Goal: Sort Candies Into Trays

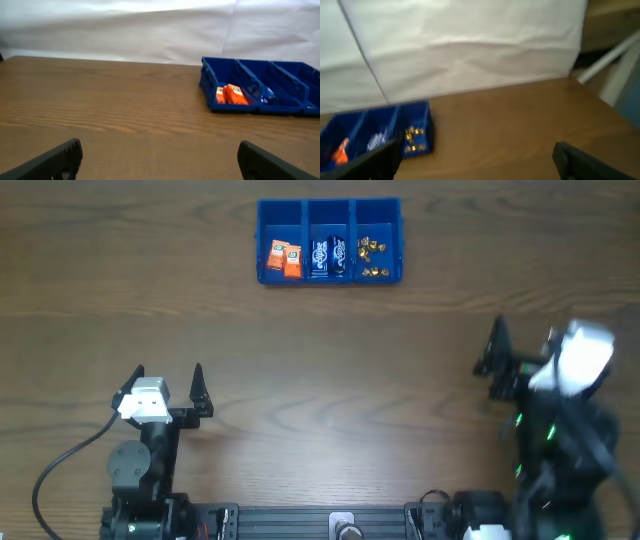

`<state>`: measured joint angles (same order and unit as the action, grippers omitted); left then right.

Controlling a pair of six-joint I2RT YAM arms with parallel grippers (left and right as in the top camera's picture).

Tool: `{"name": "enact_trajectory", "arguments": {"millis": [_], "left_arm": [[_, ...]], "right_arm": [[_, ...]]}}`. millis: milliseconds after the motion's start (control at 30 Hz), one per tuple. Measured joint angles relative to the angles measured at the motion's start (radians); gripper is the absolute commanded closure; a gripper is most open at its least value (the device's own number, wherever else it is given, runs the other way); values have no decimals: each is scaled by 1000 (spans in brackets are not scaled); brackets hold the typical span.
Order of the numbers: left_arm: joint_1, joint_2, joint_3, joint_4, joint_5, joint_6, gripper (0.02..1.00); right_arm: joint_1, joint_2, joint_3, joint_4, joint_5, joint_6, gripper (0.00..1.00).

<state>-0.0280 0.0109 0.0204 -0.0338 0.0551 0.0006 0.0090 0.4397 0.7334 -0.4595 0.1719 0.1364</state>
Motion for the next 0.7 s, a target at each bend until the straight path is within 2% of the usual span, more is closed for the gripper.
{"name": "enact_trajectory", "arguments": {"millis": [133, 267, 400, 700], "left_arm": [[0, 0, 0, 0, 0, 0, 20], [0, 0, 0, 0, 0, 0, 23], [0, 0, 0, 0, 0, 0, 20], [0, 0, 0, 0, 0, 0, 23]], "right_arm": [[1, -220, -294, 182, -102, -2, 3], [13, -338, -481, 306, -190, -3, 3], [23, -417, -588, 370, -227, -3, 3], [23, -428, -703, 388, -247, -3, 3]]}}
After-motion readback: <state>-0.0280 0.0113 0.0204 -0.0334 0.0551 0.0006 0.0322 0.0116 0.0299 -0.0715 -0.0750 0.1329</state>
